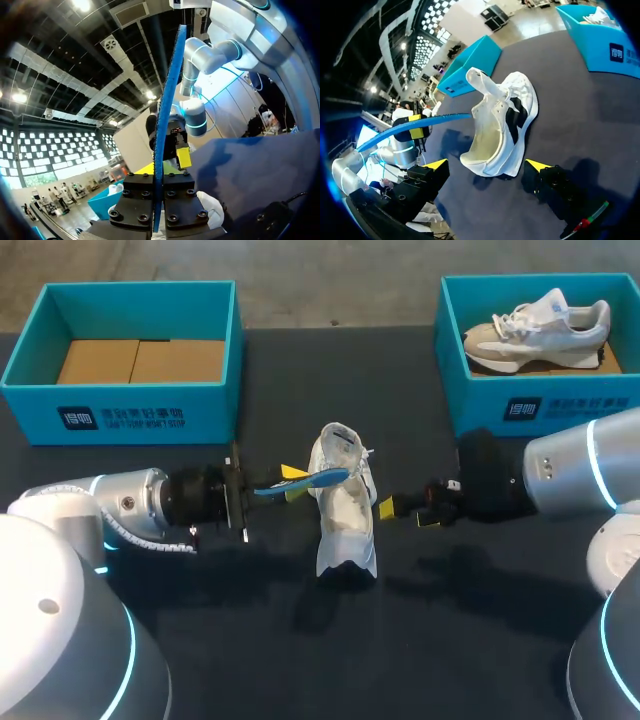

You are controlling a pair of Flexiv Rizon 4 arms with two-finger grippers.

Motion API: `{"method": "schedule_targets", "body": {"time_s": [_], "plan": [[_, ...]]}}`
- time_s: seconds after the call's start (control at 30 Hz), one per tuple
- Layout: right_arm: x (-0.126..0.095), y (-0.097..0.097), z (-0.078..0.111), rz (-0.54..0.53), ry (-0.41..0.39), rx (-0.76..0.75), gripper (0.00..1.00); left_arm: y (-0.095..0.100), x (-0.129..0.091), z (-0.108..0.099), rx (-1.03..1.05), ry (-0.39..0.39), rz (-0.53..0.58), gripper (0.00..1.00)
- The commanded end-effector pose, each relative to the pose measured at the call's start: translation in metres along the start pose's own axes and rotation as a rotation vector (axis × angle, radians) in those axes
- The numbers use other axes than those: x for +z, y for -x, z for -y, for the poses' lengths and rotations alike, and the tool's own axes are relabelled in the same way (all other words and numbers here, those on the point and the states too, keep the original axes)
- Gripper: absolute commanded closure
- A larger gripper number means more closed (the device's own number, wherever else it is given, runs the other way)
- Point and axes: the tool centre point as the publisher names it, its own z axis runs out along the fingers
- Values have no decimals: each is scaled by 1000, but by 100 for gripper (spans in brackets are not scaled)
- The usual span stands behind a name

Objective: Take the shoe out of the shoebox, open the shoe tongue, remove and reinsert the insole, then place the shoe into the shoebox

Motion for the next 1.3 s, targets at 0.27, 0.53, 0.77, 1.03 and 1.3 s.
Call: {"method": "schedule_targets", "body": {"time_s": [0.27, 0.53, 0.77, 1.03, 1.3], "plan": [[-2, 17, 4, -29, -26, -26, 0, -5, -4, -3, -31, -8, -13, 100], [-2, 19, 5, -45, -35, -73, 0, -11, 1, -5, -37, -11, -26, 100], [7, 11, 5, -46, -50, -115, 0, -11, 6, -6, -38, -9, -31, 100], [18, 2, 11, -20, -96, -140, 0, -14, 8, -5, -39, -11, -36, 100], [17, 1, 9, -17, -82, -142, 0, -16, 8, -6, -45, -5, -38, 100]]}}
